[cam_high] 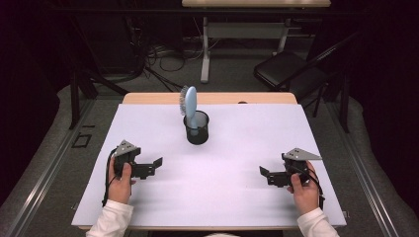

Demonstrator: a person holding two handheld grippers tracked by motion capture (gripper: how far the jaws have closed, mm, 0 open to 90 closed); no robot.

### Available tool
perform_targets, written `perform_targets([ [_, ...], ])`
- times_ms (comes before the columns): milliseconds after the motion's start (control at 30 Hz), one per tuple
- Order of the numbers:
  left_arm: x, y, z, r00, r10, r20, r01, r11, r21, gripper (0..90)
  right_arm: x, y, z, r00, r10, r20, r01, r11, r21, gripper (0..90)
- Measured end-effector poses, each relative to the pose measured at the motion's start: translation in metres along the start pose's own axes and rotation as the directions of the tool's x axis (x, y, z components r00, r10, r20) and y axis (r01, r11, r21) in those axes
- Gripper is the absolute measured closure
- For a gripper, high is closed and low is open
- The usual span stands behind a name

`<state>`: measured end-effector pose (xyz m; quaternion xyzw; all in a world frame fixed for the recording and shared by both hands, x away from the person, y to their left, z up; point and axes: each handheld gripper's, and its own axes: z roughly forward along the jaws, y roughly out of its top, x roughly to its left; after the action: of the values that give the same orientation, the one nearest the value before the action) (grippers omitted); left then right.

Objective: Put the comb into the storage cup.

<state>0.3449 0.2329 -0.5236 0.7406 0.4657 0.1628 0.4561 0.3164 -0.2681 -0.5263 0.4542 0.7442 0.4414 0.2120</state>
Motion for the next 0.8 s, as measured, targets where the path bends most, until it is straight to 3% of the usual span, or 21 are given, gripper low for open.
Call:
perform_targets([
  [800,0.002,-0.0005,-0.0017,1.0,-0.008,-0.002,0.008,0.9999,-0.011,0.5,-0.0015,-0.0004,-0.0006,0.9999,-0.007,0.011,0.007,1.0,-0.002,0.0],
])
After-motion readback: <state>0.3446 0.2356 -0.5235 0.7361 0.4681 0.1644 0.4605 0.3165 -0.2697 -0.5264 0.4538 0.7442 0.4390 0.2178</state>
